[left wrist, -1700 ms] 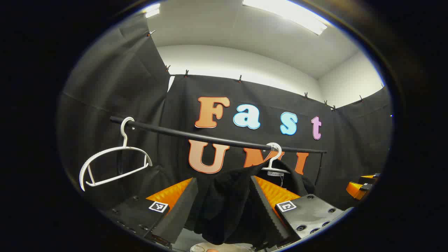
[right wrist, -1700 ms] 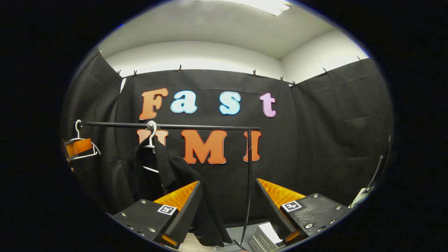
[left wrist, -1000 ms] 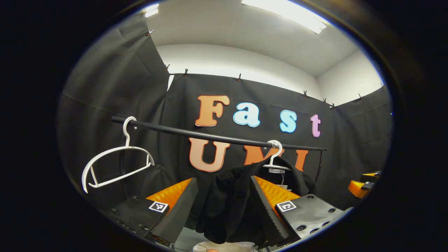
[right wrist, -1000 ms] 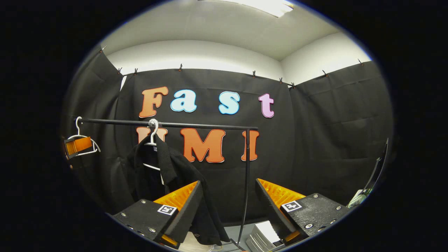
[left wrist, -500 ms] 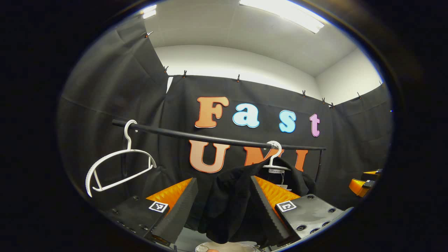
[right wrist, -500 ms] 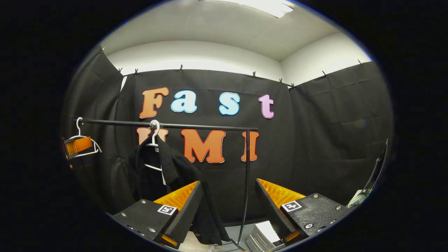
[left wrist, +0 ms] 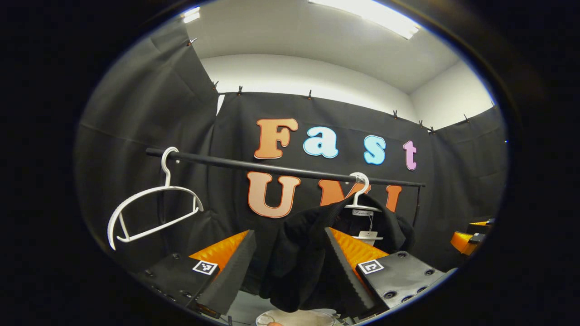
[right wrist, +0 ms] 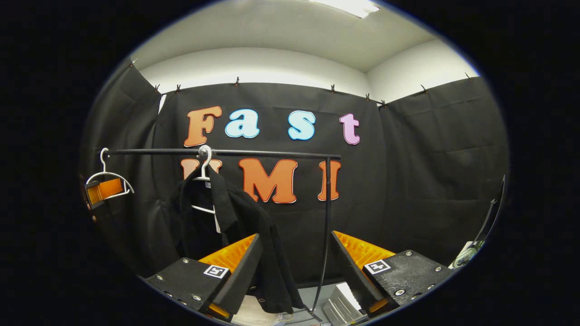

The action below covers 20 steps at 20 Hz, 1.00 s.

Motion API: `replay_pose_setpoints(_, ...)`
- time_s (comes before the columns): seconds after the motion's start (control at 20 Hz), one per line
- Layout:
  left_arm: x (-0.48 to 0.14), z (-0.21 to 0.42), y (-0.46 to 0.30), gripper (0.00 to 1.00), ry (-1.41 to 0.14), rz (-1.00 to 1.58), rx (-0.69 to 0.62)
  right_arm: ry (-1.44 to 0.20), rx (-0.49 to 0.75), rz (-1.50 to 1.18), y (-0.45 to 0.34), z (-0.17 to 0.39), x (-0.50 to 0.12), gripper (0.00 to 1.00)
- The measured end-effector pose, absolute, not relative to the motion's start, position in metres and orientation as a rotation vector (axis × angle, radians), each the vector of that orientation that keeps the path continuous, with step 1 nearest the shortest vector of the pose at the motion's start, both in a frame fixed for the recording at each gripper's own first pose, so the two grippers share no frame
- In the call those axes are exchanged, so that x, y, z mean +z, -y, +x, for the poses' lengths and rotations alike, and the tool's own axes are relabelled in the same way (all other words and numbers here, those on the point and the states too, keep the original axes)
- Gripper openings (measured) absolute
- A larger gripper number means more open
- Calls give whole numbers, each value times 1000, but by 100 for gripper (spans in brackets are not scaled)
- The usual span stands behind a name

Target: Grasp the clothes on the hanger with both hands and then place them into the laundry hamper below.

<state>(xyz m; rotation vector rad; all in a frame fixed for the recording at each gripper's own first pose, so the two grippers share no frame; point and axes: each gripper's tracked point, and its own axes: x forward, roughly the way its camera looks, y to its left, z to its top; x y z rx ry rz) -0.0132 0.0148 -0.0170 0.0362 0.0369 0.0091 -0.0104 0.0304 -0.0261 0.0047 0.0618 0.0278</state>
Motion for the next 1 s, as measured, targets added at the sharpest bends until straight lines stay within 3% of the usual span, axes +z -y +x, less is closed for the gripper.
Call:
replay_pose_setpoints(0.25, -19, -12, -6, 97, -33, 63, 35, -96, 122, -9, -56, 7, -49, 93)
replay_pose_setpoints(0.3, -19, -12, -3, 92, -31, 68, 39, -107, 144, -9, -61, 11, -53, 93)
replay_pose_setpoints(0.6, -24, -12, 14, 96, -32, 64, 82, -162, 249, 18, -79, 29, -80, 93)
replay_pose_setpoints(0.7, -32, -14, 16, 93, -39, 71, 100, -182, 276, 24, -82, 32, -91, 93)
replay_pose_setpoints(0.95, -66, -13, 15, 100, -93, 91, 129, -241, 336, 43, -95, 39, -123, 93)
replay_pose_setpoints(1.0, -74, -12, 16, 96, -109, 94, 127, -254, 348, 51, -99, 41, -129, 93)
